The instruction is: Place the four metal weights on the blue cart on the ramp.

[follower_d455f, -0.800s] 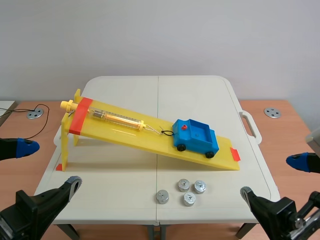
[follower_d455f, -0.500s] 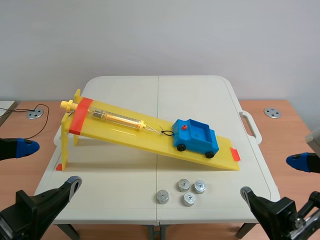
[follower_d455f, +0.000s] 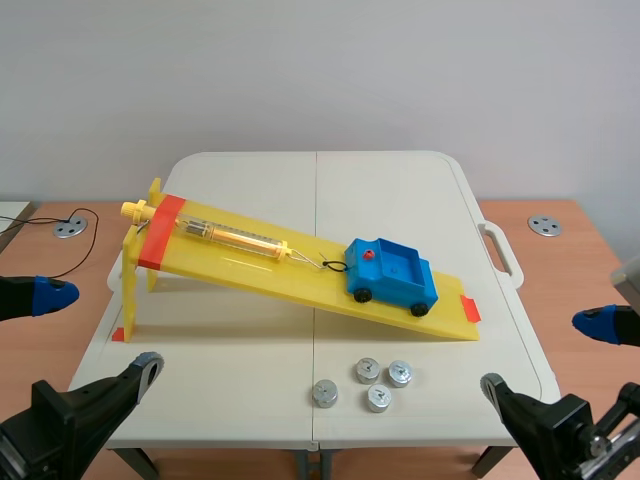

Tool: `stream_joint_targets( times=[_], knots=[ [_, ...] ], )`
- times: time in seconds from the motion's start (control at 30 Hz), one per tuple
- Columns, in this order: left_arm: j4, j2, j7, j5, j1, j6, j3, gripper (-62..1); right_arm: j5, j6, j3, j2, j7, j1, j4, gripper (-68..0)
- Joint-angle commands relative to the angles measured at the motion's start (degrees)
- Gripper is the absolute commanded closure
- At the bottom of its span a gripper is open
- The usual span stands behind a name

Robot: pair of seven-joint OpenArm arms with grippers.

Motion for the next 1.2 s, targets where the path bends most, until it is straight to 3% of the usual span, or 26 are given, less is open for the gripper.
stream_joint_targets(
  times=[0.0,0.4,1.17],
  knots=[
    [4.2,-0.8,-8.7,-4.0,1.5,-1.4,-0.6,-62.3,2.5,-1.9,1.7,2.5,7.3,0.4,3.3,-66.1],
    [4.2,-0.8,-8.7,-4.0,1.5,-1.4,-0.6,-62.3,2.5,-1.9,1.7,2.5,7.3,0.4,3.3,-66.1],
    [4.2,-0.8,-2.4,-4.0,0.9,-1.4,-0.6,-62.3,0.8,-1.9,1.7,2.5,7.3,1.3,3.3,-66.1]
  ],
)
